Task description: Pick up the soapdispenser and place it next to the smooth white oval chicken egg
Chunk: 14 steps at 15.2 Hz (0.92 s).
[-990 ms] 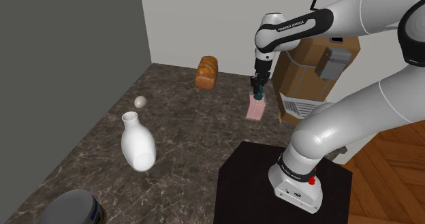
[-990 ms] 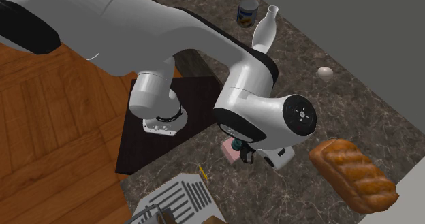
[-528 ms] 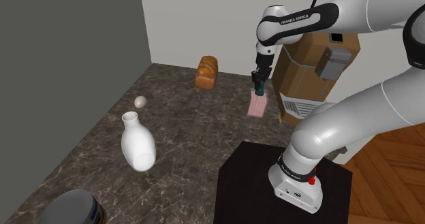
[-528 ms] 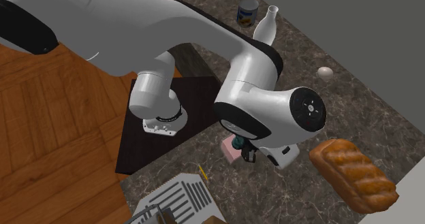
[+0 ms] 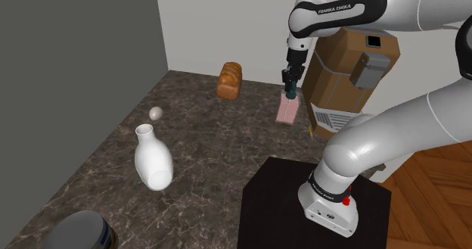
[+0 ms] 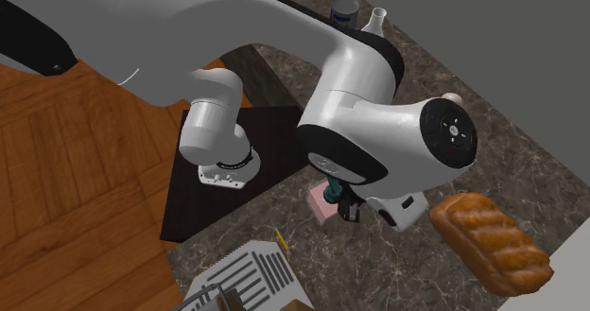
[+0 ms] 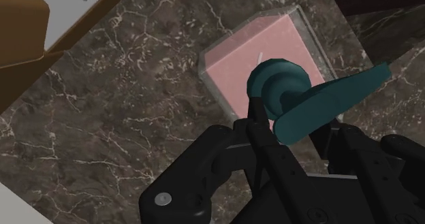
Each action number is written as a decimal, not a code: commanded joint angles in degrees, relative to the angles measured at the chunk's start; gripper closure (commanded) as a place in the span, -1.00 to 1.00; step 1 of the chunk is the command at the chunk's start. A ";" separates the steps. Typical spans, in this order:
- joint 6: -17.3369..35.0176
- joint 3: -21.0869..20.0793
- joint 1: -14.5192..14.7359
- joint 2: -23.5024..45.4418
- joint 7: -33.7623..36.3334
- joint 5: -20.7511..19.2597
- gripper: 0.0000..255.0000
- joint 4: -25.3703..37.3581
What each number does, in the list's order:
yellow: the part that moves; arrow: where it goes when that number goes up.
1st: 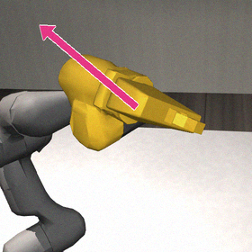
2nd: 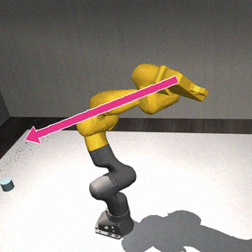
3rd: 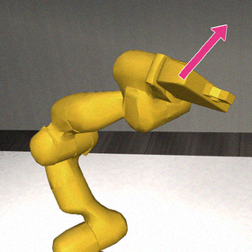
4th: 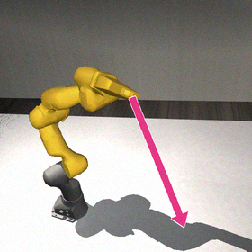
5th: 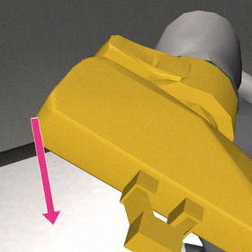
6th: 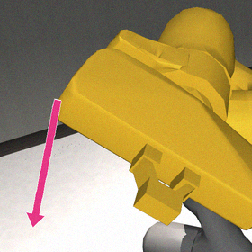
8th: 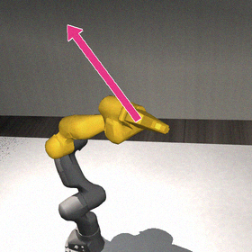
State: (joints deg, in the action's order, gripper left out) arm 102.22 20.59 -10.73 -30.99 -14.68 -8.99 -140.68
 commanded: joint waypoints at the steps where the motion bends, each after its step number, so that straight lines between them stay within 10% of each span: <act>1: -1.76 -0.26 0.04 -0.34 0.02 0.13 1.00 1.41; 14: -11.87 -1.66 0.47 -0.94 0.10 1.07 1.00 10.90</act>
State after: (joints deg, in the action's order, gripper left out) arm 91.06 19.05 -10.33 -32.02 -14.63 -8.02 -130.55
